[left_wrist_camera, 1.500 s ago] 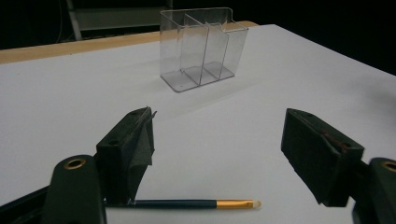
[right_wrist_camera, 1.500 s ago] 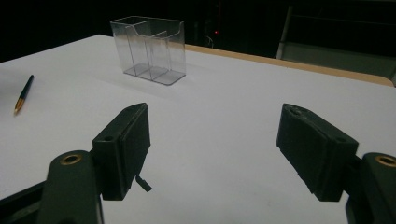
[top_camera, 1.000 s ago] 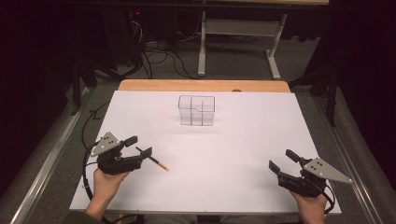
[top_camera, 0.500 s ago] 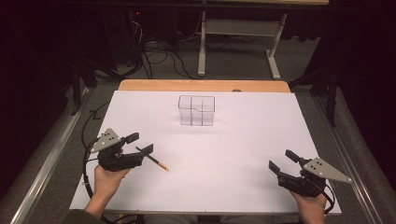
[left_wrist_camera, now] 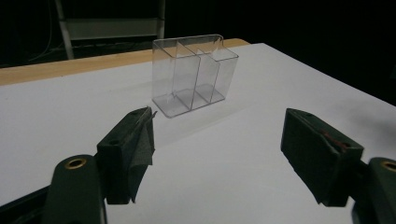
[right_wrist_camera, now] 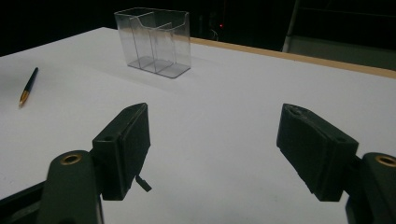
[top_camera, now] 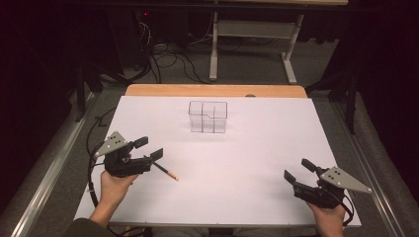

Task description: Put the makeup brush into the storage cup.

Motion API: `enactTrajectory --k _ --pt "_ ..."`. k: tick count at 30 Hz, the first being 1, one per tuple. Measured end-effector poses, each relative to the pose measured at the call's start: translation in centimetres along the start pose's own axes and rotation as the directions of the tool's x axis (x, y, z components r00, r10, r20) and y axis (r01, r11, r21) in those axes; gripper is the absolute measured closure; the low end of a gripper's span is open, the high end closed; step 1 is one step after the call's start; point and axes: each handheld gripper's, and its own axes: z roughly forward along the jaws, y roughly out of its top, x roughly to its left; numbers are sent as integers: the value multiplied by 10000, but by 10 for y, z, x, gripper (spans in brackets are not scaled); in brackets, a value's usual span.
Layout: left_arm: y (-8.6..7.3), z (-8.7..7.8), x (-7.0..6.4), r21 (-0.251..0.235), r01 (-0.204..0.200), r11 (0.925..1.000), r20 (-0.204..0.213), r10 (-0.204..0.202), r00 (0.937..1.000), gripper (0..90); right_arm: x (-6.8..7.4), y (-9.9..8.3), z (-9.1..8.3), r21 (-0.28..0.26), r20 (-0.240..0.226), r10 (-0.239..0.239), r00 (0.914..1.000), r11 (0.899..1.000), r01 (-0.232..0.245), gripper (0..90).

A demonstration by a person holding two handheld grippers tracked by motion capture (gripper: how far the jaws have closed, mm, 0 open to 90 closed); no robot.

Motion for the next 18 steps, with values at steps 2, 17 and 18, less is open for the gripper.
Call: enactTrajectory --k 2,17,18 --pt "2 3 0 11 14 10000 52 -14 10000 260 0 0 0 2 0 -8 10000 10000 8 272" --pt "12 15 1 69 -74 9999 29 74 10000 264 1 0 1 100 -107 20 9999 9999 -19 271" --pt "13 17 1 80 -79 9999 29 79 10000 264 1 0 1 102 -107 9 9999 9999 -8 270"
